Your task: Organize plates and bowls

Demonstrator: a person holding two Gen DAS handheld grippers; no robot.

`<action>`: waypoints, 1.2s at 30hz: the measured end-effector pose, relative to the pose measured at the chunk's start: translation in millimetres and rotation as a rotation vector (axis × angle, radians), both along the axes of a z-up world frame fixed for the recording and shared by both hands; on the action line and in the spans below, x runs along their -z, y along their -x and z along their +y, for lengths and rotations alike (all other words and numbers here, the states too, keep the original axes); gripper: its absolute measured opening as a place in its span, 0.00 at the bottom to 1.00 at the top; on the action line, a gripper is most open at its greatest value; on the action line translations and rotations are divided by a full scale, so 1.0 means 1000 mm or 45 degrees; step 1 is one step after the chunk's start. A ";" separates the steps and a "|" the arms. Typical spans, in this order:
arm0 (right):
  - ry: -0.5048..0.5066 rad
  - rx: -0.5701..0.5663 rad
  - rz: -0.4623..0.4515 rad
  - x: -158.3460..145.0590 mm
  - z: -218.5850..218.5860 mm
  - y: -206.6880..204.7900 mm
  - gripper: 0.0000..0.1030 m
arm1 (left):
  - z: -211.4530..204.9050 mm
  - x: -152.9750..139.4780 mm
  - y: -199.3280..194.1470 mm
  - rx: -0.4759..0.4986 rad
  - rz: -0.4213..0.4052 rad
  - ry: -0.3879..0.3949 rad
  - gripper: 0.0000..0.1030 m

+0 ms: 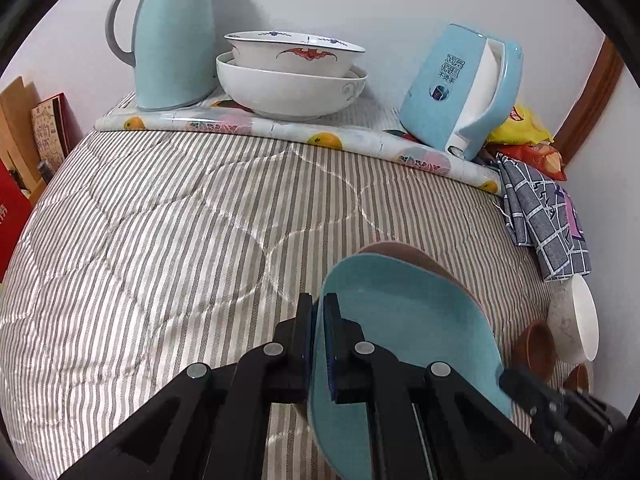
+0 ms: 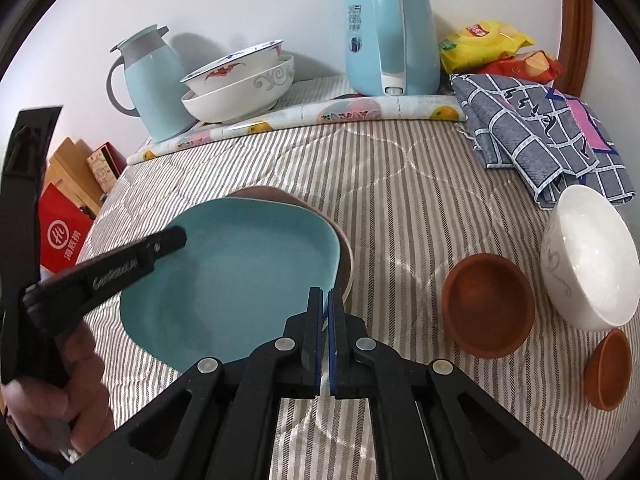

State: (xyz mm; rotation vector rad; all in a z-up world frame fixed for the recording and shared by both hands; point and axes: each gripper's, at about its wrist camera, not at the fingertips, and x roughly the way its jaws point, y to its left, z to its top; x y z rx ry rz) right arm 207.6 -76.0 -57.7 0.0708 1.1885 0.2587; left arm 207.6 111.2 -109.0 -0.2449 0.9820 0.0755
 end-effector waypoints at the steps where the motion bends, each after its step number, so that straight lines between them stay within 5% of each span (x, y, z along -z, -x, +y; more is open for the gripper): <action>1: -0.001 -0.006 0.004 0.000 0.001 0.002 0.03 | 0.000 0.000 -0.001 0.002 -0.003 0.008 0.07; 11: -0.017 -0.016 0.038 -0.001 0.004 0.005 0.05 | 0.002 -0.002 0.001 0.021 0.006 0.004 0.11; 15: -0.034 -0.022 0.051 -0.002 0.005 0.009 0.06 | 0.005 -0.003 0.010 0.020 0.016 -0.017 0.22; 33: -0.076 -0.078 0.035 -0.019 0.013 0.043 0.08 | -0.004 -0.016 0.048 0.023 0.019 -0.065 0.22; 36: -0.080 -0.058 0.024 -0.024 0.005 0.046 0.16 | -0.014 -0.020 0.053 0.040 0.012 -0.067 0.22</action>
